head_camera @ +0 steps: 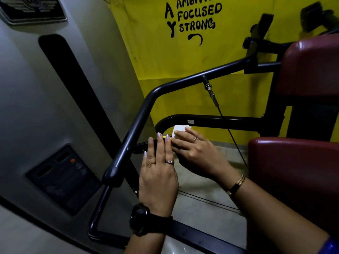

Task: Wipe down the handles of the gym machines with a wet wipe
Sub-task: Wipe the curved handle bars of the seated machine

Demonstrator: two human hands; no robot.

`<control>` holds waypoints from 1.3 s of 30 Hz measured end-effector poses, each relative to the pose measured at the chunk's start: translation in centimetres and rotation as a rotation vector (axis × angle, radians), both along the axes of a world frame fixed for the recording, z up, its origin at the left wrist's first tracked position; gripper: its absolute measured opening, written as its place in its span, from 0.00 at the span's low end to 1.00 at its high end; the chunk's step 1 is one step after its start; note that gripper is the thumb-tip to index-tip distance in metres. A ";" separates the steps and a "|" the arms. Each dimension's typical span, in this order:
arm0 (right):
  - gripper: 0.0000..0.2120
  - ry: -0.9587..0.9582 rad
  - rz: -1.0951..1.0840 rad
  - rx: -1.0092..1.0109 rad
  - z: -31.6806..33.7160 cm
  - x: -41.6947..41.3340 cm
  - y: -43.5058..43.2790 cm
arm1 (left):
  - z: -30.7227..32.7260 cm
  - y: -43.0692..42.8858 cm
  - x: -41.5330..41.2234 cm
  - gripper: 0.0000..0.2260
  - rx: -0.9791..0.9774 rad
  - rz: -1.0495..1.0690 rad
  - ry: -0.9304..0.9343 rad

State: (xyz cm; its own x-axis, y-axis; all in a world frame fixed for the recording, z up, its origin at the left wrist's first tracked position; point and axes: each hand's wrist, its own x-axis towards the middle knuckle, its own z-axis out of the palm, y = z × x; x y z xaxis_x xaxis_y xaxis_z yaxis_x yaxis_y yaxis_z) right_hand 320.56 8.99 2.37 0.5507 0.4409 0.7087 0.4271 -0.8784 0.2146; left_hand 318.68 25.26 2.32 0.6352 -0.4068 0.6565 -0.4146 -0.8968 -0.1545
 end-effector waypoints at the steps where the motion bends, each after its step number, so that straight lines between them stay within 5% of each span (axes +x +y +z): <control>1: 0.17 -0.020 -0.009 -0.027 -0.3 -0.1 -0.2 | 0.0 0.0 0.0 0.29 0.000 0.000 0.001; 9: 0.21 0.058 -0.223 0.068 0.8 1.5 2.6 | 0.1 0.0 -0.1 0.29 0.006 0.002 -0.010; 20: 0.15 -0.145 0.045 -0.040 -1.9 0.0 -0.1 | 0.0 -0.1 0.1 0.28 -0.004 -0.008 -0.016; 27: 0.10 -0.209 0.013 0.197 -0.8 0.7 -0.3 | 0.1 0.0 0.0 0.28 -0.003 -0.013 -0.019; 31: 0.11 -0.029 -0.049 0.309 0.7 1.4 0.1 | 0.1 0.0 0.1 0.28 -0.002 -0.018 -0.027; 35: 0.12 0.273 -0.060 0.726 1.2 1.9 0.8 | 0.1 0.1 0.0 0.28 -0.019 -0.026 -0.020; 39: 0.14 0.172 -0.032 1.066 -0.7 1.0 2.3 | 0.0 0.0 0.0 0.28 -0.009 -0.016 -0.025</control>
